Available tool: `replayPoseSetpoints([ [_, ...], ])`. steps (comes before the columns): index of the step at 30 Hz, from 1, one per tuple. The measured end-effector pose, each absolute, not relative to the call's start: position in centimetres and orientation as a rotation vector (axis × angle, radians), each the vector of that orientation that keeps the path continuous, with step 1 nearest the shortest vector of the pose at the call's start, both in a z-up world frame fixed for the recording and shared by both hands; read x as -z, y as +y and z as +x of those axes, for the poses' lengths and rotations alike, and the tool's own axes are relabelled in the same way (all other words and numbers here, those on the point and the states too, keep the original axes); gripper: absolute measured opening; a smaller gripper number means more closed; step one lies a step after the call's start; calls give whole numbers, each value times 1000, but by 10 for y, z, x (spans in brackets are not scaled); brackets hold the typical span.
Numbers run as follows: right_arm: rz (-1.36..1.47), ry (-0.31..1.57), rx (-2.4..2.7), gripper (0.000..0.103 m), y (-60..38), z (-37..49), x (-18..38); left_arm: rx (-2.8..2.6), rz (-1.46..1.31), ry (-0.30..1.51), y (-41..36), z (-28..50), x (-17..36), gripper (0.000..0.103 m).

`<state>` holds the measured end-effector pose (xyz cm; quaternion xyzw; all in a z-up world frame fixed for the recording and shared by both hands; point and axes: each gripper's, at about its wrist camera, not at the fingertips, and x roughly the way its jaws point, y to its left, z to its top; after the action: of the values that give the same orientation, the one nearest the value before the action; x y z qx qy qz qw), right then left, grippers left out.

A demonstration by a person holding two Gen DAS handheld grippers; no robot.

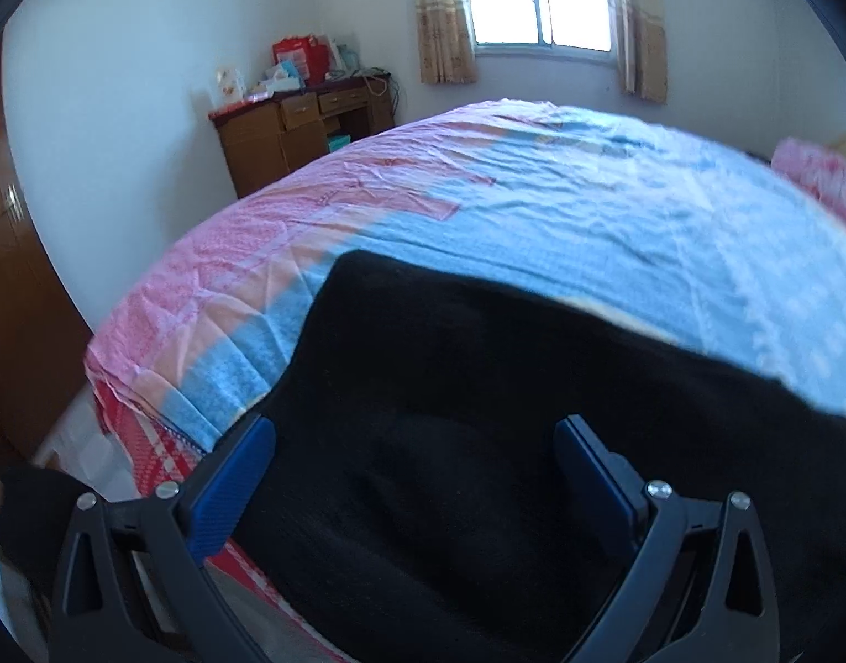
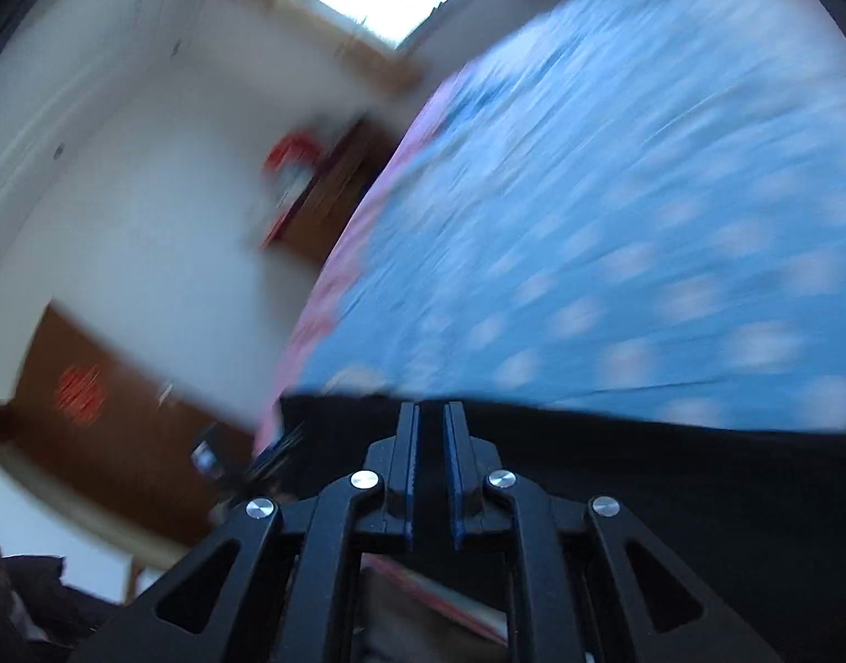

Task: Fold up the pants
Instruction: 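Move the right tool back and grasp the black pants again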

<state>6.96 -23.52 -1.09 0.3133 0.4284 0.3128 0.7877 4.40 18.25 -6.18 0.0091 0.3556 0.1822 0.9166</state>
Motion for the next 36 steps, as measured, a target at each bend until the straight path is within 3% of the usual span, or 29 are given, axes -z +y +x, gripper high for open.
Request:
replayPoseSetpoints([
  [5,581,1110,-906,10,-116,157,50,-369,30,715,182,40,64,103],
  [10,543,1172,-990,10,-78,189,75,-346,42,703,184,39,65,103],
  [19,287,1208,-990,10,-66,145,90,-341,48,710,181,41,66,103],
  [27,534,1231,-986,10,-77,189,102,-338,42,713,181,42,66,103],
  [36,457,1286,-978,13,-55,188,103,-337,39,717,183,42,65,103],
])
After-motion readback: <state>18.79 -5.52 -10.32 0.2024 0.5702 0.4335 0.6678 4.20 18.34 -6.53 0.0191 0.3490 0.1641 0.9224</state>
